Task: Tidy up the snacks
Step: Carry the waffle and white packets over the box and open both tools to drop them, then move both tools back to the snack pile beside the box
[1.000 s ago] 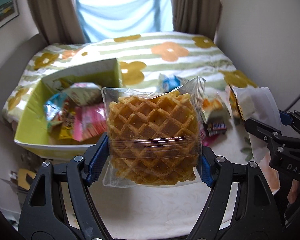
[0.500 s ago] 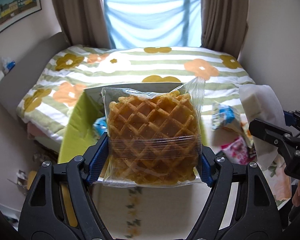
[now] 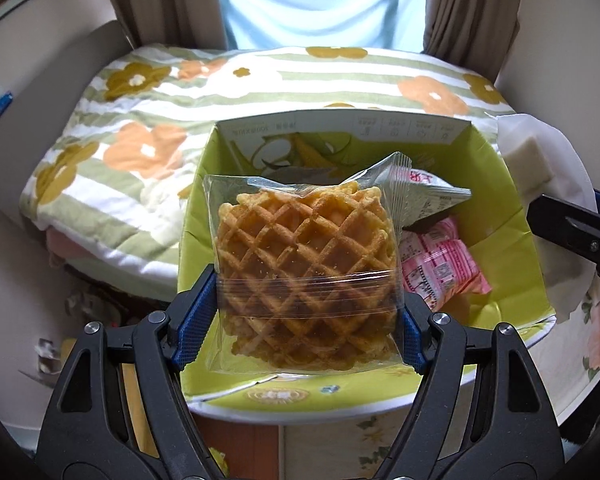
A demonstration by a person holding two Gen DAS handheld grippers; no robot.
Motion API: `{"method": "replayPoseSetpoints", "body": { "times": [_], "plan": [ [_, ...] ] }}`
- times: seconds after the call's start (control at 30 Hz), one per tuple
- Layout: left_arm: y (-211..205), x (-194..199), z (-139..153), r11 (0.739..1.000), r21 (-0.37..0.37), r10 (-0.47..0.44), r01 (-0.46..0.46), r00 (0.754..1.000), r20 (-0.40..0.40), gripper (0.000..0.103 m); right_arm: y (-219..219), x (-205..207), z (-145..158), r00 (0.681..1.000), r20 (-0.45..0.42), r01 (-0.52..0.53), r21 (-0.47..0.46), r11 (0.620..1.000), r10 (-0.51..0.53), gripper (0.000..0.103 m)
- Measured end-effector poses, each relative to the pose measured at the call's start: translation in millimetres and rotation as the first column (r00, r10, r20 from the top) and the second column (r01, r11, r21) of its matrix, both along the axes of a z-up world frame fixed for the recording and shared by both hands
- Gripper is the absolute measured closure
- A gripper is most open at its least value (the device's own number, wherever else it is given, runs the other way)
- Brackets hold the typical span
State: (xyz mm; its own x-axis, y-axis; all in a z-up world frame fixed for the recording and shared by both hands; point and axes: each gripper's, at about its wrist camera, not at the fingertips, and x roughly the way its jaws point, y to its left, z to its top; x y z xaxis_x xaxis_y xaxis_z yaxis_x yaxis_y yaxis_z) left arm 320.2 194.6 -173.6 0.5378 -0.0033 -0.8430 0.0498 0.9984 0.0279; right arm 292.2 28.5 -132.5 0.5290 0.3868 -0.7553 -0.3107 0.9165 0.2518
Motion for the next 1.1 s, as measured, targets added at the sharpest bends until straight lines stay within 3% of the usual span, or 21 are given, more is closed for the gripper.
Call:
{"method": "replayPoseSetpoints", "body": {
  "times": [0.1,0.2,0.4,0.8,0.87,0.9,0.97,1.1],
  "plan": [
    [3.3,3.7,-4.2,0.999,-0.028,-0.019,0.019,1.0,-0.002,0.026,5.9,2.6,-6.2,1.0,-0.022,0.01,-0.018,1.0,-0.01,0.044],
    [1.6,1.7,-4.2,0.999,-0.032,-0.044,0.044,0.999,0.017,0.0,2.7,3.5,-9.6,0.999,-0.031,0.027,-0.005,1.0,-0.027,0.044],
    [-1.3,-11.4,-4.2,0.996,-0.019,-0.088,0.088,0.996,0.018,0.0,0.7,5.7,-18.2,0.997,-0.059,0.057,-0.018,0.998,-0.058,0.044],
    [16.7,-19.6,4.3,0.999,-0.024,-0.045,0.045,0.998,0.035,0.0,22.0,19.0,-40.2,0.989,-0.149,0.014,-0.002,1.0,-0.014,0.042],
    [18.9,-21.4,3.9,0.999,-0.027,-0.036,0.037,0.999,0.036,0.0,24.5,20.9,-39.3,0.992,-0.129,0.009,0.017,1.0,-0.007,0.033],
    [20.0,-21.9,3.3,0.999,-0.028,-0.032,0.033,0.999,0.035,0.0,26.0,21.3,-37.4,0.994,-0.111,0.013,0.016,1.0,-0.011,0.017],
    [21.3,-22.5,1.1,0.999,-0.033,-0.023,0.024,0.999,0.028,0.0,27.7,20.8,-34.9,0.996,-0.083,0.008,0.008,1.0,-0.007,0.002],
    [22.5,-23.9,-0.4,0.999,-0.043,-0.012,0.013,1.0,0.023,0.0,22.5,15.9,-38.8,0.997,-0.078,0.015,-0.022,1.0,-0.017,0.002]
  ]
}}
